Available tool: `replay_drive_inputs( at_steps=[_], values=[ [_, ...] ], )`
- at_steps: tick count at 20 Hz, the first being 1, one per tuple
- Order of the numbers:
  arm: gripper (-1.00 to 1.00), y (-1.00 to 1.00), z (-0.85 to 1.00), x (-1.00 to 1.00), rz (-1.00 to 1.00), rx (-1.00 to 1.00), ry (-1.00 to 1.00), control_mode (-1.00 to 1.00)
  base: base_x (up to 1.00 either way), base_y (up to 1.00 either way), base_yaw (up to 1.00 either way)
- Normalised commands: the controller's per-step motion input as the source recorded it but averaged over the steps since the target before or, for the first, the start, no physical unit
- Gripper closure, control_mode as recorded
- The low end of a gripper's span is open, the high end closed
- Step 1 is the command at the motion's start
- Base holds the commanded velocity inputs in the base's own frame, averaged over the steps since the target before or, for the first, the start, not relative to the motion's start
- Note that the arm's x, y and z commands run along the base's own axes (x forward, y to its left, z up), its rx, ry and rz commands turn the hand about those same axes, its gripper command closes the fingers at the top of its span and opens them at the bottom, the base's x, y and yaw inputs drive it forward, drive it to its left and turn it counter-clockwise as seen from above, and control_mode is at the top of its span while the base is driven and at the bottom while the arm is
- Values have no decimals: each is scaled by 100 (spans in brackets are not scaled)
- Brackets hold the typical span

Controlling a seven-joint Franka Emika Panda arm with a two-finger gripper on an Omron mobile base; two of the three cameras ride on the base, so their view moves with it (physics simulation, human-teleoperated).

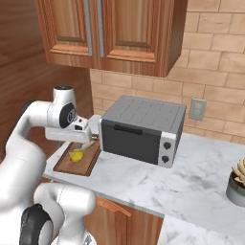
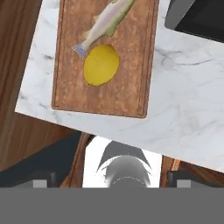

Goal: Retrieve a lemon from the fridge and place it on the cutting board with the fish.

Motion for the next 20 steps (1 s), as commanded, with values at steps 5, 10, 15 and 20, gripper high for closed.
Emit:
replay_drive_inputs(
  at_steps=[5,10,15,20],
  values=[
    [-100,-32,13,-65,-37,-1,2,-100,0,0,0],
    [-100,-19,25,-42,-28,-3,2,-100,0,0,0],
    [-100,-10,31,-29,1,-4,0,-100,0,0,0],
    [-100,-29,1,-3,13,-12,2,-100,0,0,0]
  ],
)
